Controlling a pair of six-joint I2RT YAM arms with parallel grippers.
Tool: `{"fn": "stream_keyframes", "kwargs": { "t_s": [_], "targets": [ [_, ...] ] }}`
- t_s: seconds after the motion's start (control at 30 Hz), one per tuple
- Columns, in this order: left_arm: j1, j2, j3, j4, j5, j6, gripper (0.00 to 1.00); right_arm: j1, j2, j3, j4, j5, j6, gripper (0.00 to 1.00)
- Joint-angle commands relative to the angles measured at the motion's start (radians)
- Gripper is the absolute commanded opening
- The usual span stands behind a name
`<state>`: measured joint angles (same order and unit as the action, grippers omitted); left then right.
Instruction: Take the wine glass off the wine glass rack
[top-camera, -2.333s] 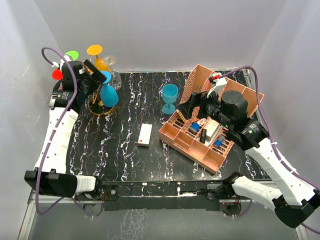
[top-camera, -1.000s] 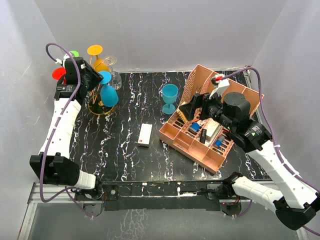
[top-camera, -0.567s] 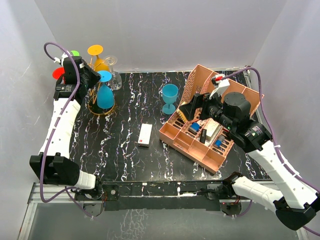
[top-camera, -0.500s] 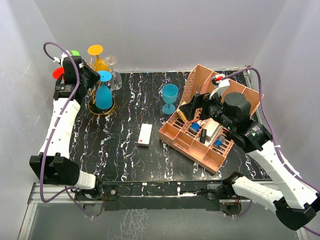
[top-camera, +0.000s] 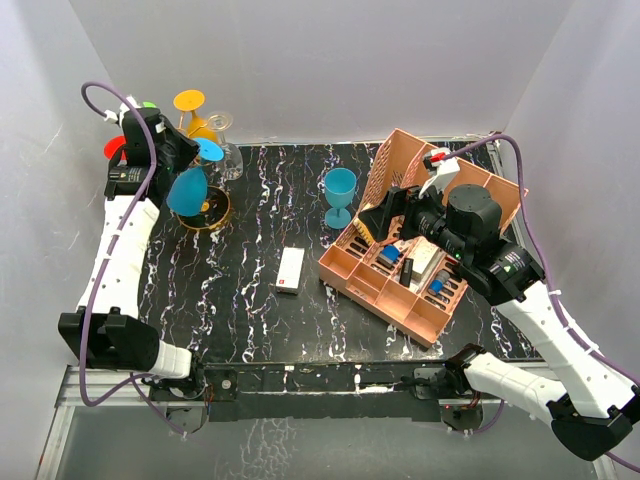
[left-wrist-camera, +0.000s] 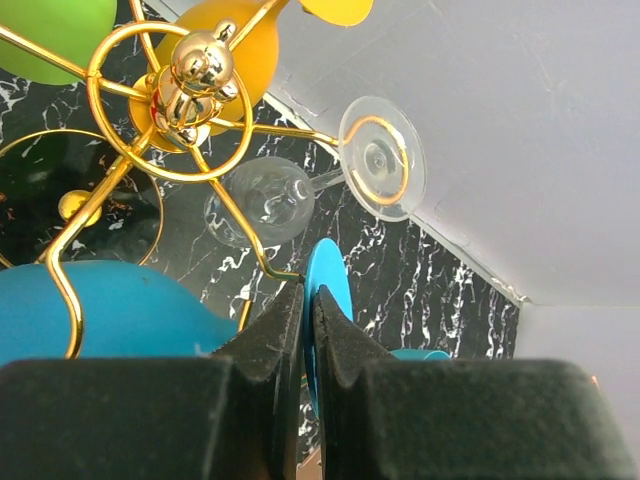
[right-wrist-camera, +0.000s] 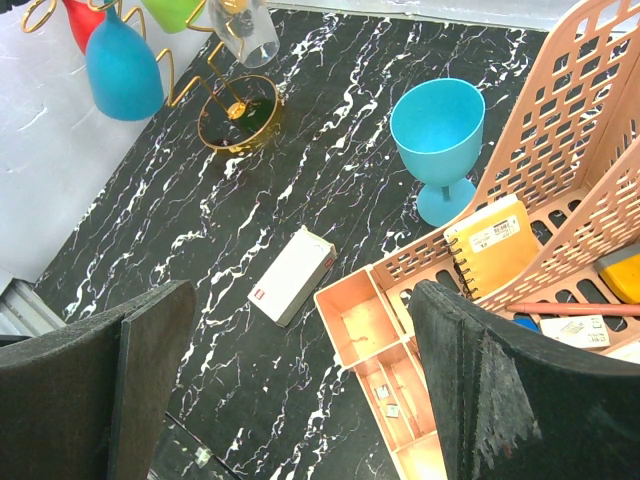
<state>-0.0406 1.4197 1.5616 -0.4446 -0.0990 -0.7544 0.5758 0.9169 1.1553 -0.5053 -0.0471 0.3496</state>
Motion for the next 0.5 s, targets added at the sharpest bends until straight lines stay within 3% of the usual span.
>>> {"fn": "stream_keyframes", "kwargs": {
  "t_s": [0.0, 0.47],
  "targets": [
    [0.027, -0.017, 0.009, 0.007, 0.009, -0.029, 0.02, 0.002, -0.015, 0.013, 0.035, 0.02, -0.003, 0.99],
    [0.097, -0.047, -0.118, 0.166, 0.091, -0.231, 0.0, 0.002, -0.012, 0.027, 0.028, 0.023, -0.006, 0.99]
  ]
}}
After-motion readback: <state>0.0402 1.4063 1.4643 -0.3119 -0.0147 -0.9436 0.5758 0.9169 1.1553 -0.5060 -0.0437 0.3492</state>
